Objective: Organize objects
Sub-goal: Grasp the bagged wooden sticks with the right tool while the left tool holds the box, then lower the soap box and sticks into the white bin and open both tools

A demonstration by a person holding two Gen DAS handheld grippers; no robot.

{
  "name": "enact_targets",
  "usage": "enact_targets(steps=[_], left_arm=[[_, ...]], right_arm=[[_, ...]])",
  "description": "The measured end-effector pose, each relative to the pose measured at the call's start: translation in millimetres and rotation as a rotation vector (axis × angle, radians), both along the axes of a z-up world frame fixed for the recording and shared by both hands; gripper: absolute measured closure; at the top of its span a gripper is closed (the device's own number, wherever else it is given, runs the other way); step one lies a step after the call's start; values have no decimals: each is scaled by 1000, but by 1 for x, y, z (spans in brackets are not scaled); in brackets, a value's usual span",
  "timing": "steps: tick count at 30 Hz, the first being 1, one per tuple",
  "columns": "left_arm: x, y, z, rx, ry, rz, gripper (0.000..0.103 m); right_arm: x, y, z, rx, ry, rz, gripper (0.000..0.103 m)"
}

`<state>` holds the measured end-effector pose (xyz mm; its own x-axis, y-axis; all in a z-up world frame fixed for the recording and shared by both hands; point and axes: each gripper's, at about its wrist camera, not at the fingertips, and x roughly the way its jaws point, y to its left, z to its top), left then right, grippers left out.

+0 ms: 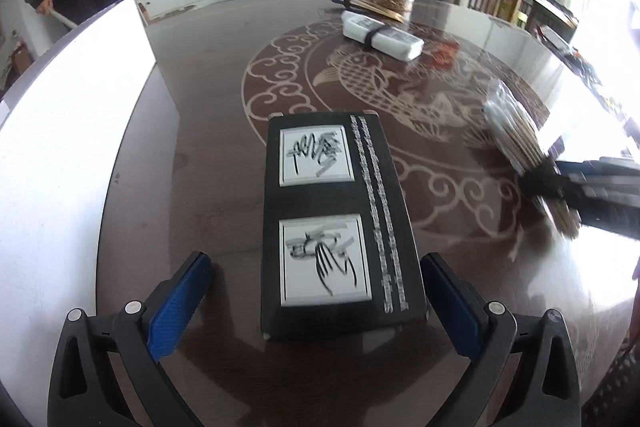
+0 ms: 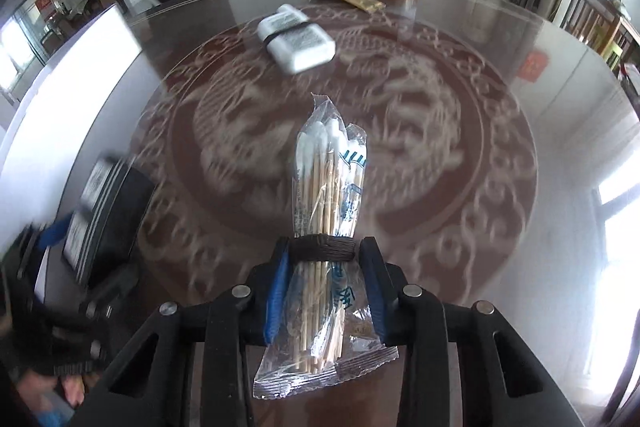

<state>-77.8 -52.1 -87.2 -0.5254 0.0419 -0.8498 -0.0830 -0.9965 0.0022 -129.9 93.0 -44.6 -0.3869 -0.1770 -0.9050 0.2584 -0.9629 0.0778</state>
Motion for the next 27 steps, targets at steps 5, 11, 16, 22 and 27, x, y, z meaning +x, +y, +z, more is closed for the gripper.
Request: enact_targets(steps=[5,11,16,22,27], left_arm=[[10,-4,4,-1,36,-22,26],[26,-9,14,60,74,-35,46],[57,-28,55,189,141,-33,46],[88,-92,133,365,257,32,46],[134,-181,189,397,391,166,46]], right_arm=[[57,-1,0,-29,9,6,68],[69,14,8,-156,-13,-66,68],[75,13,40,-300,21,-92,69],[83,-32,115,-450,110,-3,69],[91,-114,176,-541,181,176,69]])
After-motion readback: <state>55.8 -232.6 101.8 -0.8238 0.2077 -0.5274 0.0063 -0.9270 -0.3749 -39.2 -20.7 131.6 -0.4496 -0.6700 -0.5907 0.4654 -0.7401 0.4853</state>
